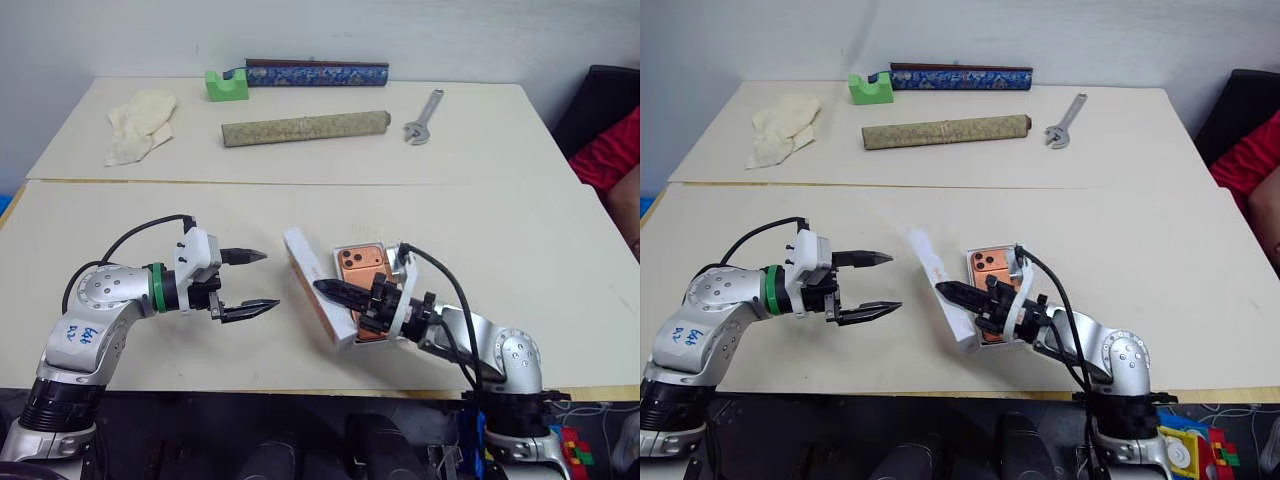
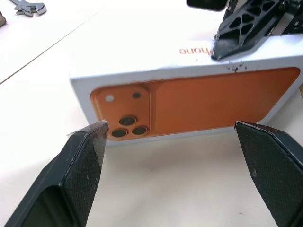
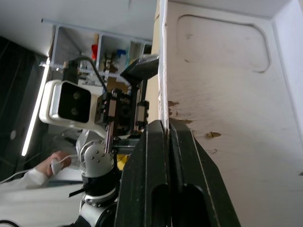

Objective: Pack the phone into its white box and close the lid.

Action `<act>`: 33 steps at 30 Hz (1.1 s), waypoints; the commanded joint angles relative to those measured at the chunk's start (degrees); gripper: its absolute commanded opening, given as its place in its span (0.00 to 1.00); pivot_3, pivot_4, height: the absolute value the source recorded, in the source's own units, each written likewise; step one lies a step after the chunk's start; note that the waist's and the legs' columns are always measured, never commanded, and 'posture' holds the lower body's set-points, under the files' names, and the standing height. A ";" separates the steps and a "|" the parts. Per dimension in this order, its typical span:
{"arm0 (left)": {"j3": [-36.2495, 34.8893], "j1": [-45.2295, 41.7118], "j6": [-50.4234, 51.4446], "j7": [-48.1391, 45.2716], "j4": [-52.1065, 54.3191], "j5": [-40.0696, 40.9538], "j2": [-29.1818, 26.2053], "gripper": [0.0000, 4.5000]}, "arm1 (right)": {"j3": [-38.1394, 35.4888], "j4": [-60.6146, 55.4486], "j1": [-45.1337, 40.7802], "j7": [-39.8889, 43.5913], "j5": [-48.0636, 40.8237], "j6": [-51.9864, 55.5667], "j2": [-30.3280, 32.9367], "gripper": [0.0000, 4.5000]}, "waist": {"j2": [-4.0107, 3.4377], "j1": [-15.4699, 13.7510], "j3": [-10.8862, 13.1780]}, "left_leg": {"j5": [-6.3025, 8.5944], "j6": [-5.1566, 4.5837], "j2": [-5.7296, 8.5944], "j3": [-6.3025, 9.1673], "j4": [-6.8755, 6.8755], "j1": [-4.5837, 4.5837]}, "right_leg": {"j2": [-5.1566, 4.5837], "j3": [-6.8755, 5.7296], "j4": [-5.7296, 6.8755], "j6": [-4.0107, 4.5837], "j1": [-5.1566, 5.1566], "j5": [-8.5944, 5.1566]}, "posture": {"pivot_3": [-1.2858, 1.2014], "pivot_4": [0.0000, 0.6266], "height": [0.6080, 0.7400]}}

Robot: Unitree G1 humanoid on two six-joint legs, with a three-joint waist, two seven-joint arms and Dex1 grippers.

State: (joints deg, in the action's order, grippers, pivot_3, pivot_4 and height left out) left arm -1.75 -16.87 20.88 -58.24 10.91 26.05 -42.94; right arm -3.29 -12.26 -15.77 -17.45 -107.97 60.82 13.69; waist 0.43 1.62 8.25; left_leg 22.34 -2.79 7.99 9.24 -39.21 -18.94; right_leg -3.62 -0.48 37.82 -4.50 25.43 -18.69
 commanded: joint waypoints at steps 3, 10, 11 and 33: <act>3.11 -3.35 -2.46 -1.02 -4.03 -3.13 1.96 0.81 | 0.51 -3.89 4.89 0.05 5.97 -4.23 2.90 0.00 | -0.18 -0.33 -0.15 | 0.00 0.00 0.00 0.06 0.00 0.00 | 0.00 0.00 -0.02 0.00 -0.04 0.00 | 0.52 0.24 1.00; 10.60 -11.35 -7.81 -4.03 -15.12 -9.02 7.85 0.30 | -2.08 -9.63 9.77 1.66 3.77 -9.61 5.35 0.46 | -0.13 -1.46 -0.20 | 0.00 -0.01 0.02 0.07 -0.03 0.00 | -0.01 0.01 -0.06 -0.04 -0.10 0.02 | 0.52 0.24 1.00; 11.94 -12.65 -8.94 -4.54 -17.19 -10.02 9.27 0.23 | -3.37 -11.16 10.48 1.75 3.13 -10.80 6.36 0.55 | -0.12 -1.45 -0.20 | 0.01 -0.02 0.04 0.07 -0.05 -0.02 | -0.02 0.00 -0.09 -0.04 -0.10 0.03 | 0.52 0.24 1.00; 13.99 -26.05 -16.41 -17.58 -36.71 -12.47 18.78 0.00 | -2.92 -35.38 27.14 47.01 52.93 -17.51 46.14 0.45 | 0.06 -3.00 -0.21 | 0.23 -0.27 -0.02 -0.19 -0.75 -0.32 | 0.13 0.25 -0.05 -0.13 0.08 0.07 | 0.52 0.24 1.00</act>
State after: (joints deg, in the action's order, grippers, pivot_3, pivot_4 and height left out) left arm 12.09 -43.67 3.72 -72.09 -28.51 12.06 -23.35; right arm -8.61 -46.43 11.78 26.02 -61.43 46.85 58.40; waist 0.49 -1.38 8.04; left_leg 22.58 -3.07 7.98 9.07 -39.99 -19.26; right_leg -3.49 -0.23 37.77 -4.63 25.50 -18.62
